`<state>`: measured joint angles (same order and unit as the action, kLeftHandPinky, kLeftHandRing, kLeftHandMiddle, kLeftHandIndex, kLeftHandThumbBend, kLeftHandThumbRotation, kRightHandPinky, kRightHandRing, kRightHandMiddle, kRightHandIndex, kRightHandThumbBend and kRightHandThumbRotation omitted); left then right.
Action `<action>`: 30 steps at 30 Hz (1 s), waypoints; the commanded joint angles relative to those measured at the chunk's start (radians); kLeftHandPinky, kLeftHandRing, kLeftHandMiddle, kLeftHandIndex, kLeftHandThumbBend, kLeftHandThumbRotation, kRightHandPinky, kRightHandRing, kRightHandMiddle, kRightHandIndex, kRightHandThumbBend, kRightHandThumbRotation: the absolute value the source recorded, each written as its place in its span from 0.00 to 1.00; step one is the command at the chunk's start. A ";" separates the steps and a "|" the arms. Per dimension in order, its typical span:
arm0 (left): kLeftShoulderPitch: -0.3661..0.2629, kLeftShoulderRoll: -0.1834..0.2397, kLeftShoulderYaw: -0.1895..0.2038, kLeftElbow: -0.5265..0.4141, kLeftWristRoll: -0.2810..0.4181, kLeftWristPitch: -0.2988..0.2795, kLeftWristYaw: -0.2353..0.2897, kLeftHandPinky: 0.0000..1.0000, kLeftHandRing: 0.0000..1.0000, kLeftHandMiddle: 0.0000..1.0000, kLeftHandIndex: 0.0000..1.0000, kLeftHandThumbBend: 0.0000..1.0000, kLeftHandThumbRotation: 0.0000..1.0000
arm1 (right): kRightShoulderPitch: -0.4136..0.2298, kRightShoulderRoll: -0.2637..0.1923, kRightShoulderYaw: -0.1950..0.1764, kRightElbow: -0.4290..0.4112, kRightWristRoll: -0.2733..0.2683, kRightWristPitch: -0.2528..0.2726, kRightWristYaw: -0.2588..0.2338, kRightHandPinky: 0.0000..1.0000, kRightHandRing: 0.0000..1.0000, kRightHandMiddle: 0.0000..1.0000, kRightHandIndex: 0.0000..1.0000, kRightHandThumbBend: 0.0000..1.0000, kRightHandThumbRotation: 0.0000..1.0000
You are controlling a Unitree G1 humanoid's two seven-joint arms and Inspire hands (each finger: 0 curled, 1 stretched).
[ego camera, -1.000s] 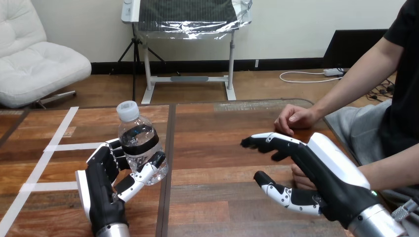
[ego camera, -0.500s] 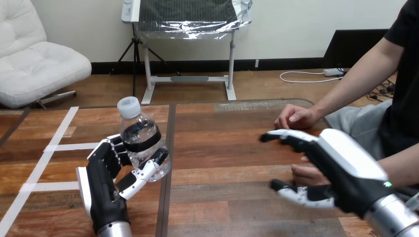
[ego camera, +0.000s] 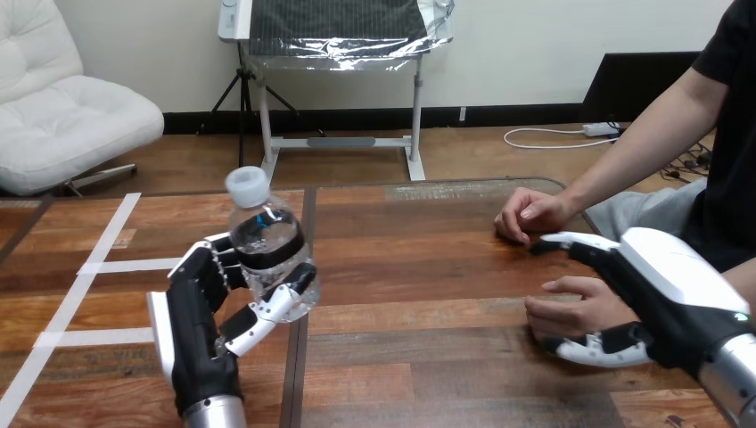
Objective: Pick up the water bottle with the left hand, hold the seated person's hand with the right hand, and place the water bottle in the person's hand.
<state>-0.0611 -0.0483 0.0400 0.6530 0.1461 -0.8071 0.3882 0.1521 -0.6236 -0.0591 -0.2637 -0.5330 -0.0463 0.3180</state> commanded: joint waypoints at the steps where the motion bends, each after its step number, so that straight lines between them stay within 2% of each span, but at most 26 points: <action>1: -0.021 -0.016 -0.010 -0.099 0.033 -0.005 0.009 0.47 0.45 0.45 0.50 0.61 0.00 | -0.083 -0.046 -0.026 0.043 -0.015 0.019 0.000 0.81 0.87 0.90 0.86 0.69 0.00; 4: -0.014 -0.021 -0.012 -0.111 0.037 0.000 0.005 0.47 0.45 0.45 0.50 0.61 0.00 | -0.095 -0.062 -0.020 0.067 -0.034 0.032 -0.005 0.82 0.88 0.90 0.86 0.71 0.00; 15: 0.004 -0.026 -0.027 -0.148 0.036 0.023 -0.007 0.46 0.44 0.45 0.50 0.60 0.00 | -0.134 -0.109 -0.008 0.173 -0.082 0.002 -0.038 0.80 0.87 0.88 0.85 0.77 0.00; 24: 0.015 -0.023 -0.033 -0.177 0.056 0.049 0.001 0.45 0.44 0.45 0.50 0.61 0.00 | -0.177 -0.141 0.021 0.229 -0.129 0.054 0.008 0.82 0.88 0.89 0.86 0.77 0.00; 30: 0.023 -0.026 -0.035 -0.198 0.059 0.071 0.005 0.45 0.44 0.45 0.50 0.62 0.00 | -0.206 -0.157 0.037 0.283 -0.134 0.038 0.011 0.82 0.88 0.89 0.86 0.79 0.00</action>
<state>0.0022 -0.0539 0.0143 0.5431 0.1831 -0.7374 0.3871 0.0426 -0.7338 -0.0356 -0.0091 -0.6535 -0.0042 0.3249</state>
